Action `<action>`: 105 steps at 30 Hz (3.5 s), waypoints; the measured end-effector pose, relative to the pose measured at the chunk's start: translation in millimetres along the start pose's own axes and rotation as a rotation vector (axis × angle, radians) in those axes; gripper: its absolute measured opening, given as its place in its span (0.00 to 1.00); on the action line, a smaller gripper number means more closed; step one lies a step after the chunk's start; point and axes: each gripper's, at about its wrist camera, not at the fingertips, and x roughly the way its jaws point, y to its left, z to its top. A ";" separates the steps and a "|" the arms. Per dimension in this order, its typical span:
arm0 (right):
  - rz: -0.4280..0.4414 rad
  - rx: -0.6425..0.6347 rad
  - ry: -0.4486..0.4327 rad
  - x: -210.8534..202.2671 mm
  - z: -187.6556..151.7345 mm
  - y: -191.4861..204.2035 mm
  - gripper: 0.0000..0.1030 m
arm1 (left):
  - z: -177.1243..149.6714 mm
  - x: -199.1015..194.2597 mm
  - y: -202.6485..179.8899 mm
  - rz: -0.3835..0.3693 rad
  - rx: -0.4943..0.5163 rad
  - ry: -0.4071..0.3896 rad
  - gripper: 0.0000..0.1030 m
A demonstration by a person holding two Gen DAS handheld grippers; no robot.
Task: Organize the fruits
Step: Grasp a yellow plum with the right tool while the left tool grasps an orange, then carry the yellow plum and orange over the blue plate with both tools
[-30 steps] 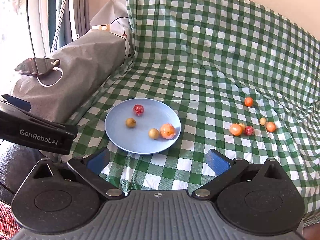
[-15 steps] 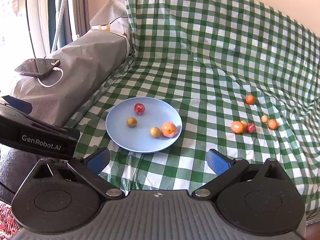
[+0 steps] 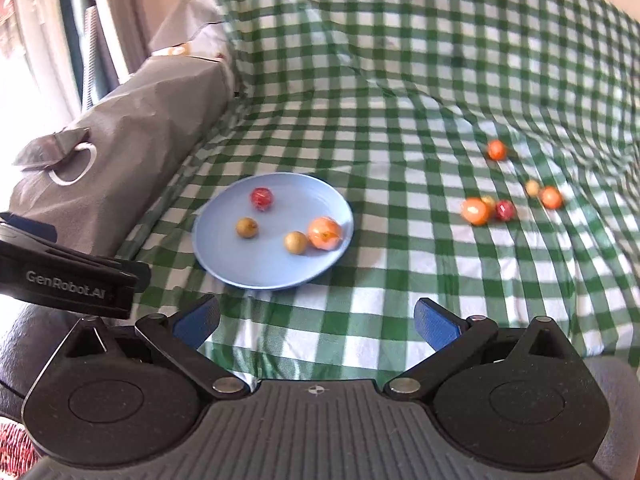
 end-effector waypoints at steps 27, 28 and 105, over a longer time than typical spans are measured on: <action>-0.173 0.205 -0.121 193.3 73.0 -301.3 0.80 | 159.6 184.4 -266.7 -0.288 0.261 -0.018 1.00; -0.149 0.213 -0.109 205.8 75.0 -307.2 0.72 | 161.8 192.2 -271.8 -0.288 0.269 -0.018 1.00; 0.050 -0.223 -0.116 -40.5 0.5 21.8 0.25 | -28.3 -33.8 28.5 -0.185 -0.069 -0.119 0.44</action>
